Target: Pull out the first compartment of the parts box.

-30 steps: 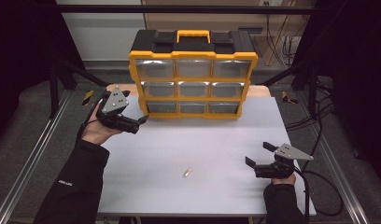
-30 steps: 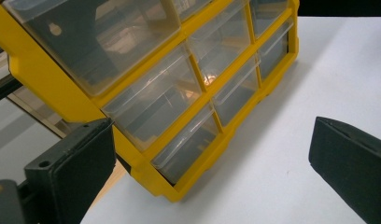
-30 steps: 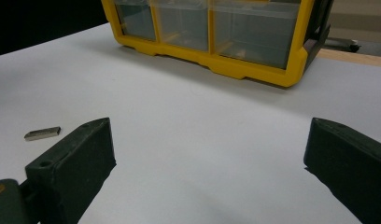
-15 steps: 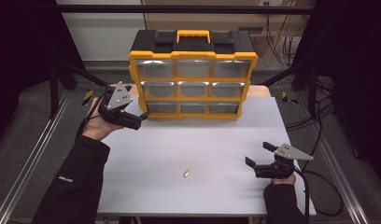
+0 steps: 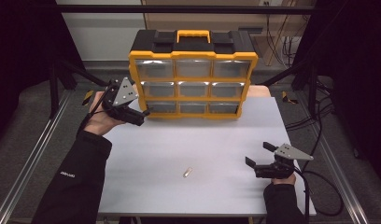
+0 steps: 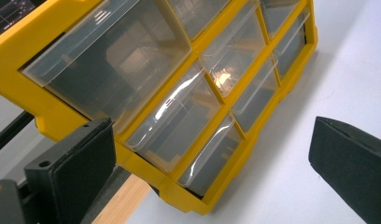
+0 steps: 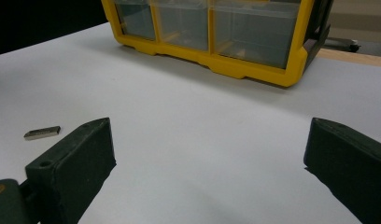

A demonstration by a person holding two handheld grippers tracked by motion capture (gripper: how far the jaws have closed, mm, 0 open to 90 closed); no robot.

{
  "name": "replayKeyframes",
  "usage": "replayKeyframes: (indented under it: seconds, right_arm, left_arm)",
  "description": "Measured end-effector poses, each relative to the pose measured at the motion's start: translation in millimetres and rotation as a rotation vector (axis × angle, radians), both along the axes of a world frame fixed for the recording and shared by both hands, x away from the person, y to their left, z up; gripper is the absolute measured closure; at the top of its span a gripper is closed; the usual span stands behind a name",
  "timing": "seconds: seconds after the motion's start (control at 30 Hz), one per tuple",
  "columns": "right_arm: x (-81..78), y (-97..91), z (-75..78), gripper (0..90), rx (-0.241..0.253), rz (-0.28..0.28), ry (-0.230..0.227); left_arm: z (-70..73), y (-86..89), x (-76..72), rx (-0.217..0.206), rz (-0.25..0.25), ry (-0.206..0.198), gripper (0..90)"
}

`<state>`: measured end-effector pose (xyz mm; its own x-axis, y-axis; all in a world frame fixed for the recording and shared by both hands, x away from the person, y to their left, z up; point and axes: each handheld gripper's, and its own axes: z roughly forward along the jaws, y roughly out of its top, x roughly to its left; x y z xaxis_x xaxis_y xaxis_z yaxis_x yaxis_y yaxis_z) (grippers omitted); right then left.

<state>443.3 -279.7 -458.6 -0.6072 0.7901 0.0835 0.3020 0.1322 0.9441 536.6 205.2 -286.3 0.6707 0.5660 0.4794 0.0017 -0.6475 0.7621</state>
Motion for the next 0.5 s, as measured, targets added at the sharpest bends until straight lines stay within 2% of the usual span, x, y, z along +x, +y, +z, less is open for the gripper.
replayKeyframes:
  seconds: [0.1,0.37,0.5]
  right_arm:
    - [-0.1,-0.1,0.1,2.1,0.000,0.000,0.000]
    - [0.1,0.0,-0.1,2.1,-0.002,0.000,-0.001]
    - [0.1,0.0,-0.1,2.1,-0.001,0.000,0.000]
  left_arm:
    - [0.9,-2.1,1.4,0.027,0.002,-0.011,0.2]
    - [4.4,-4.2,5.7,0.046,0.001,-0.028,0.2]
    - [5.5,-6.5,8.0,0.072,0.001,-0.039,0.2]
